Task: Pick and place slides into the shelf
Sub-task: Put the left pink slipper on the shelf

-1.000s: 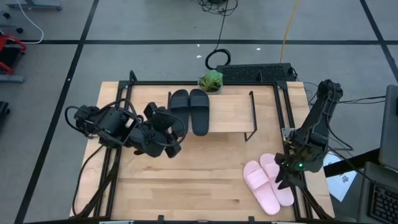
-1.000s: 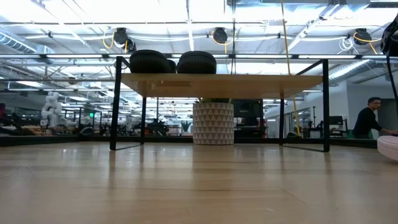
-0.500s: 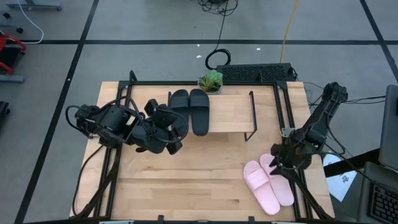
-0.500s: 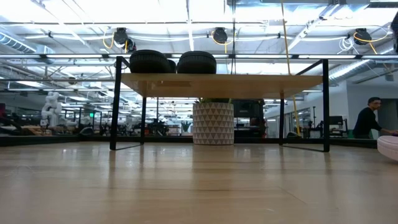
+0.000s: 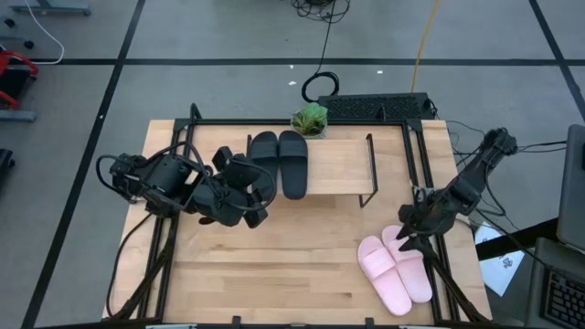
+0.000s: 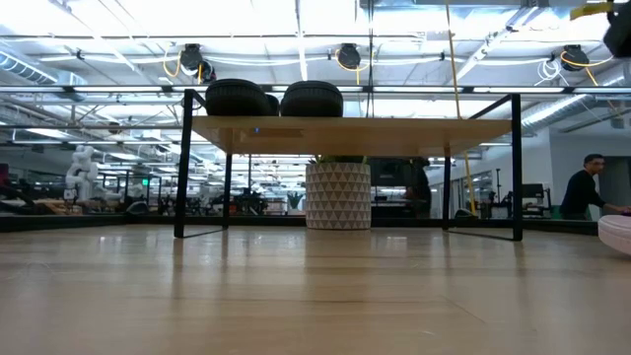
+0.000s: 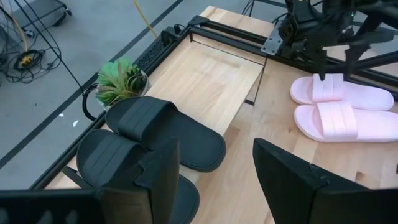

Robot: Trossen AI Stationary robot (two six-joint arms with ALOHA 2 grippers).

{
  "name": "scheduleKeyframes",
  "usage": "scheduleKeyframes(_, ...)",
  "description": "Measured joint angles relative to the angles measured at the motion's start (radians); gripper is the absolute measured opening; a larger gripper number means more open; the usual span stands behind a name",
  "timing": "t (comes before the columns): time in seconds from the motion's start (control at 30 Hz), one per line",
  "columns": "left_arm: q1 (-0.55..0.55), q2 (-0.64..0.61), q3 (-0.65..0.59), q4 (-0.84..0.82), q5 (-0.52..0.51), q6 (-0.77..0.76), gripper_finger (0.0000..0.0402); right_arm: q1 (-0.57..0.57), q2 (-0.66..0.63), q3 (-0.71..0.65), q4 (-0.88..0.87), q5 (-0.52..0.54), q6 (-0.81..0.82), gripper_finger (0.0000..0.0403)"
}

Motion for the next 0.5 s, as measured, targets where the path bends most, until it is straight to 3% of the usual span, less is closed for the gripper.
scheduleKeyframes(0.2, 0.0, 0.0, 0.0, 0.0, 0.0, 0.002, 0.0205, -0.077, 0.006, 0.0, 0.121, -0.032, -0.168, 0.0219)
scheduleKeyframes(0.5, 0.0, 0.0, 0.0, 0.0, 0.0, -0.009, 0.0205, -0.177, 0.159, 0.0, 0.308, -0.313, -0.276, 0.0219)
